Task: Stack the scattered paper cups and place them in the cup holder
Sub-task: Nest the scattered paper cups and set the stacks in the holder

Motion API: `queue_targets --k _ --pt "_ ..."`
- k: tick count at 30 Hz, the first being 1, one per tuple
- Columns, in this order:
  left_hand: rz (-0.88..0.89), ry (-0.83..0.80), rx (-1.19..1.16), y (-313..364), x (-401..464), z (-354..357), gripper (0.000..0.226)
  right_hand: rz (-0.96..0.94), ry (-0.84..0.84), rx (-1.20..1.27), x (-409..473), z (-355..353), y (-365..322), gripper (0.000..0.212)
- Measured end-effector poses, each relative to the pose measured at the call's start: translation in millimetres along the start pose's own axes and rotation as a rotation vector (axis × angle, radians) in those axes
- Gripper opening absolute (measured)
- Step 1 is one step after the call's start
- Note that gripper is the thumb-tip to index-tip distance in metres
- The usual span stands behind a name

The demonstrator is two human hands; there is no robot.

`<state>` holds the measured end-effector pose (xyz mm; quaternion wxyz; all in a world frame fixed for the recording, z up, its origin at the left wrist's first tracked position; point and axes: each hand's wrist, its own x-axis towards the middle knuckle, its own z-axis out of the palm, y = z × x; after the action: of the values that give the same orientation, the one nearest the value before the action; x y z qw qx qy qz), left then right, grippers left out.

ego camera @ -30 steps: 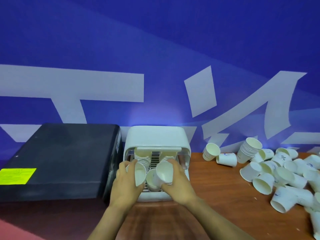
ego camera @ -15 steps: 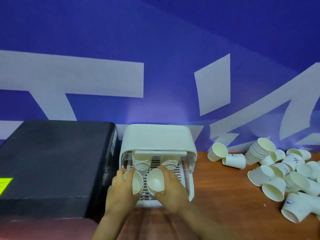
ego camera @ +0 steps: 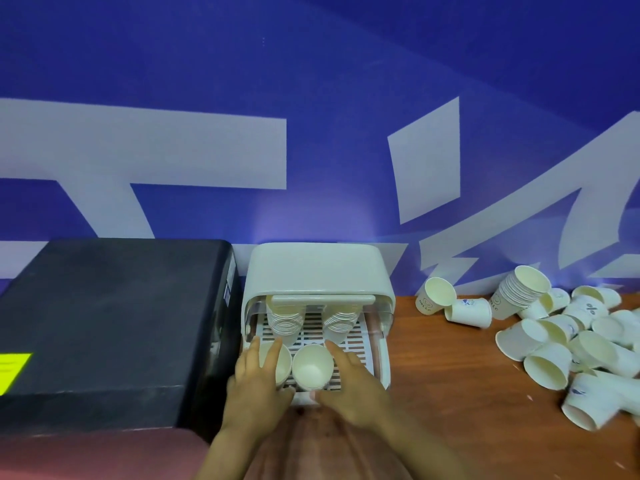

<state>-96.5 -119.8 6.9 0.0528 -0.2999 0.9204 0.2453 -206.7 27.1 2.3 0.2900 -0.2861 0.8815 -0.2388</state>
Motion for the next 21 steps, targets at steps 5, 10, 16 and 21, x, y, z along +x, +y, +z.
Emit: queue_targets --k 5,10,16,21 --pt "0.084 0.051 -0.116 14 -29 -13 0.081 0.005 0.046 0.058 -27 -9 10 0.082" --pt "0.153 0.116 -0.141 30 -53 -25 0.078 0.036 0.083 0.085 -66 -23 22 0.073" --pt "0.202 0.055 -0.164 59 -69 -9 0.071 0.075 0.127 0.051 -102 -36 46 0.065" --pt "0.248 -0.104 -0.088 86 -84 17 0.059 0.121 0.106 0.021 -130 -49 78 0.048"
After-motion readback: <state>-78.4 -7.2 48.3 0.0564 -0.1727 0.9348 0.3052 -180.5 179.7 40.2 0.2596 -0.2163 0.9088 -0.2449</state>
